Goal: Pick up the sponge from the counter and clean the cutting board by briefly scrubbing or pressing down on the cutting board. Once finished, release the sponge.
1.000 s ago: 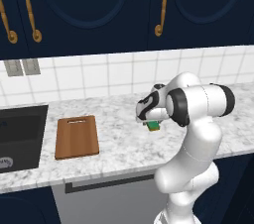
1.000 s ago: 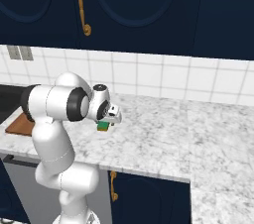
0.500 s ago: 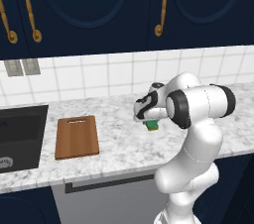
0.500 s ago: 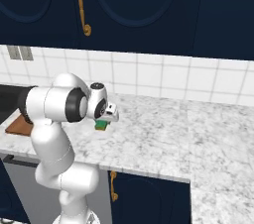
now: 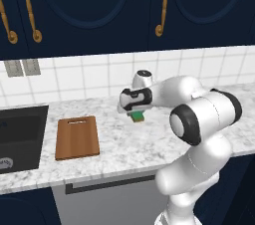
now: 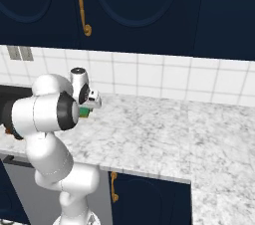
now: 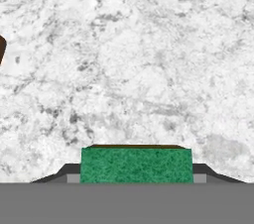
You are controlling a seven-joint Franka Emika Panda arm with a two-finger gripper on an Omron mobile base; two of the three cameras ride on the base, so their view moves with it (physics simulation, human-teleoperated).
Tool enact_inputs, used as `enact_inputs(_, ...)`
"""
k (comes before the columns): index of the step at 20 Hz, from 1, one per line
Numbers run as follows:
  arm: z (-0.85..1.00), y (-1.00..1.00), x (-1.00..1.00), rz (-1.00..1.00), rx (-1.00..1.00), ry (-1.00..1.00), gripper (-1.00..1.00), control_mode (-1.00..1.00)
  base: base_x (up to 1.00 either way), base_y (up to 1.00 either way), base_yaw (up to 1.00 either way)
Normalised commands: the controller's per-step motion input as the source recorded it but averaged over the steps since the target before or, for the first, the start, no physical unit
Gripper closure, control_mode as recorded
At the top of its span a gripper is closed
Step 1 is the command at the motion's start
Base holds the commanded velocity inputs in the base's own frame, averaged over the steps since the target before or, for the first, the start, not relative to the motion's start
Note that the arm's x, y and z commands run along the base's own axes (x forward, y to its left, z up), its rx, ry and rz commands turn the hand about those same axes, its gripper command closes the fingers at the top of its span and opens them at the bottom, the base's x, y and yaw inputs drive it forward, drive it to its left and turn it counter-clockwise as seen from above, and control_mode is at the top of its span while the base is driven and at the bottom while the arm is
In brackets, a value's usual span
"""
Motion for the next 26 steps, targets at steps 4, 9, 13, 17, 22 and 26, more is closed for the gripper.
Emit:
enact_inputs(4, 0.42, 1.0, -0.37, 0.0, 0.04, -0.05, 1.0, -1.0, 0.0, 0.0, 0.0)
enact_inputs(9, 0.05, 1.0, -0.29, 0.0, 0.03, 0.0, 1.0, -1.0, 0.0, 0.0, 0.0)
enact_inputs(13, 0.01, 1.0, 0.0, 0.01, 0.13, 0.1, 1.0, -1.0, 0.0, 0.0, 0.0)
enact_inputs(17, 0.0, 1.0, -0.07, -0.12, 0.07, 0.03, 1.0, -1.0, 0.0, 0.0, 0.0)
enact_inputs(22, 0.0, 0.99, 0.05, -0.17, -0.09, 0.0, 1.0, -1.0, 0.0, 0.0, 0.0)
enact_inputs(26, 0.05, 0.56, 0.23, -0.07, -0.06, 0.01, 1.0, -1.0, 0.0, 0.0, 0.0)
